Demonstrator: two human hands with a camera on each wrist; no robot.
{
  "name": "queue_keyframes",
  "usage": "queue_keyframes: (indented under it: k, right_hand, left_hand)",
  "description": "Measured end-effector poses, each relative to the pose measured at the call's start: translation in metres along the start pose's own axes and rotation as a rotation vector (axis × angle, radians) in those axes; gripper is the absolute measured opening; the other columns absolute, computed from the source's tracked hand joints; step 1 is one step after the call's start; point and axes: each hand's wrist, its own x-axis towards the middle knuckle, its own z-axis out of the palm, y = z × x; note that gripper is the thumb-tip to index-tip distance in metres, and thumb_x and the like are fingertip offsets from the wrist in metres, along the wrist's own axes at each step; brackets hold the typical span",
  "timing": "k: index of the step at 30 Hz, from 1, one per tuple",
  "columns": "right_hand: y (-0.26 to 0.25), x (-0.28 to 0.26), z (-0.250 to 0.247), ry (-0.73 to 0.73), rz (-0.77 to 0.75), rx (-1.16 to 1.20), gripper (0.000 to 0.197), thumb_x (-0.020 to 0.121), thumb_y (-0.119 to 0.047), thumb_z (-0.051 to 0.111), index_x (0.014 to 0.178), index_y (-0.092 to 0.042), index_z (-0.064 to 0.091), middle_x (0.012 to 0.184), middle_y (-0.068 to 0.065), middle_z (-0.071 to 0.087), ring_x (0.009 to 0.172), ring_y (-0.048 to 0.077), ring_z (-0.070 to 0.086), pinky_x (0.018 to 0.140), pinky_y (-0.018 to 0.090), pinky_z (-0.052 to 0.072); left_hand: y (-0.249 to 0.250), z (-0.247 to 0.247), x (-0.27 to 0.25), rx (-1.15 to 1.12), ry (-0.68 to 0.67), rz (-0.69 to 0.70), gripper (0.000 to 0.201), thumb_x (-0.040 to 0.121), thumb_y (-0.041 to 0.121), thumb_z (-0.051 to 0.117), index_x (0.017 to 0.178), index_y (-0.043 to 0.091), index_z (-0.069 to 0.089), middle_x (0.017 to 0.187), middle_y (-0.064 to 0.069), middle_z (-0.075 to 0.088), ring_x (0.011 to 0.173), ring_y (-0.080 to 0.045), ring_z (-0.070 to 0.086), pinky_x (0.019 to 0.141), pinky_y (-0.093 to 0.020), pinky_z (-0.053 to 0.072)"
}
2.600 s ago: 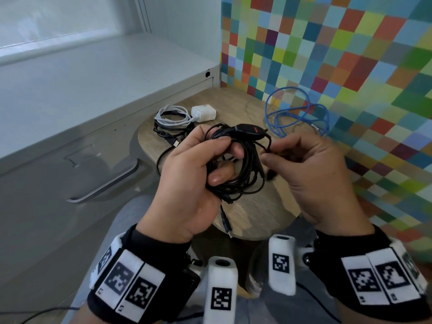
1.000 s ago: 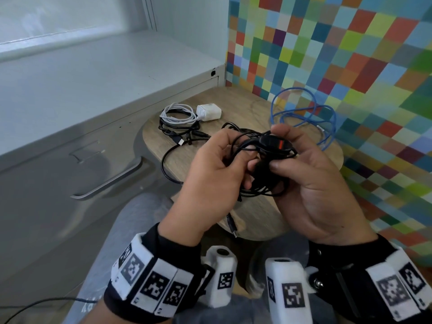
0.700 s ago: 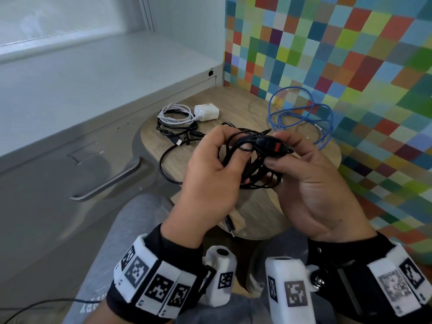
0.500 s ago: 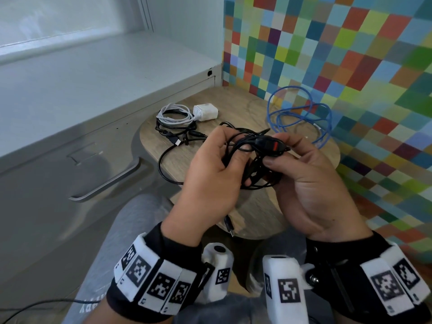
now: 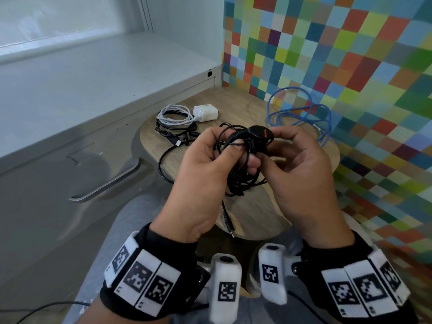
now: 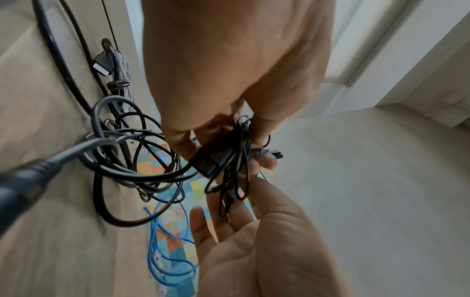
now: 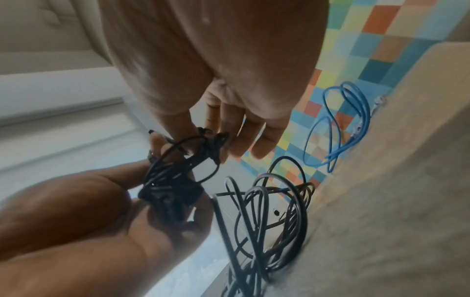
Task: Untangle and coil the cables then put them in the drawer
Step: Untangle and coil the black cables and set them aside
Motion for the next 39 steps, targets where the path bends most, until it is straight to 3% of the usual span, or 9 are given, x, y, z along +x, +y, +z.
queue_keyframes:
  k: [3,8,12,17,20,25,30,34,39]
  right_hand:
    - [0.004,0.001,-0.004,0.104,-0.085,-0.137,0.051,0.076,-0.029,0.09,0.112,-0.035,0.055,0.105,-0.008,0.065,0.093,0.014,0.063,0.076,0.033,0.055]
    - [0.001,-0.003,-0.005,0.025,-0.238,-0.207,0.019,0.089,0.0,0.071,0.097,-0.017,0.069,0.094,0.0,0.071,0.089,0.021,0.07,0.078,0.044,0.059]
    - [-0.003,-0.005,-0.005,-0.021,-0.199,-0.282,0.011,0.084,-0.025,0.075,0.092,-0.019,0.071,0.093,-0.005,0.072,0.095,0.02,0.071,0.084,0.046,0.059]
    - [-0.006,-0.008,0.001,0.03,-0.229,-0.393,0.017,0.08,-0.041,0.077,0.08,-0.025,0.073,0.094,-0.015,0.068,0.096,0.006,0.067,0.083,0.02,0.051]
    - [-0.003,-0.008,0.003,-0.008,-0.198,-0.389,0.008,0.084,-0.031,0.079,0.09,-0.024,0.08,0.103,-0.016,0.068,0.101,-0.001,0.064,0.084,0.009,0.046]
    - [-0.005,-0.004,-0.002,-0.005,-0.034,-0.125,0.012,0.099,-0.016,0.068,0.088,-0.02,0.072,0.083,-0.008,0.072,0.079,0.005,0.067,0.072,0.023,0.054]
    - [-0.008,0.002,-0.006,0.043,0.117,0.113,0.022,0.099,-0.03,0.055,0.081,-0.028,0.066,0.089,0.004,0.074,0.092,0.029,0.072,0.085,0.048,0.059]
    - [-0.006,0.003,-0.013,0.004,0.083,-0.005,0.025,0.106,-0.017,0.055,0.084,-0.023,0.064,0.07,0.001,0.064,0.071,0.021,0.066,0.083,0.055,0.06]
    - [-0.002,0.005,-0.019,-0.065,0.05,-0.146,0.013,0.1,-0.015,0.066,0.105,-0.027,0.068,0.089,0.003,0.071,0.09,0.024,0.069,0.089,0.046,0.058]
  left_hand:
    - [-0.001,0.0,0.001,-0.029,0.008,0.005,0.01,0.102,-0.003,0.053,0.103,0.006,0.057,0.081,-0.01,0.071,0.069,-0.018,0.067,0.073,-0.033,0.058]
    - [0.001,0.001,0.0,-0.022,0.025,0.02,0.011,0.1,-0.005,0.055,0.102,0.006,0.059,0.078,-0.012,0.073,0.071,-0.018,0.07,0.076,-0.034,0.06]
    - [0.001,-0.002,0.001,0.035,0.051,0.06,0.013,0.098,-0.004,0.059,0.1,0.009,0.061,0.082,-0.009,0.075,0.076,-0.016,0.073,0.073,-0.032,0.059]
    - [-0.004,-0.001,0.002,0.138,0.069,0.15,0.018,0.095,-0.005,0.064,0.097,0.012,0.065,0.086,-0.006,0.073,0.083,-0.017,0.069,0.084,-0.04,0.059]
    - [-0.007,-0.002,0.003,0.228,0.079,0.196,0.016,0.093,-0.006,0.068,0.098,0.009,0.066,0.083,0.0,0.068,0.081,-0.012,0.063,0.08,-0.029,0.057]
    - [-0.005,-0.01,0.006,0.34,0.066,0.205,0.016,0.093,0.001,0.071,0.103,0.014,0.071,0.088,-0.016,0.071,0.081,-0.02,0.062,0.083,-0.046,0.059]
    - [0.001,-0.014,0.007,0.313,0.041,0.151,0.017,0.096,-0.002,0.063,0.109,0.008,0.069,0.087,0.002,0.072,0.081,-0.011,0.065,0.085,-0.033,0.059]
    - [0.004,-0.017,0.007,0.105,0.052,0.015,0.013,0.1,0.003,0.055,0.097,0.01,0.065,0.072,0.002,0.058,0.069,-0.013,0.055,0.07,-0.028,0.049]
    - [0.006,-0.023,0.012,-0.191,0.08,-0.085,0.027,0.091,0.008,0.052,0.118,0.01,0.053,0.073,-0.002,0.036,0.068,-0.018,0.034,0.081,-0.051,0.033]
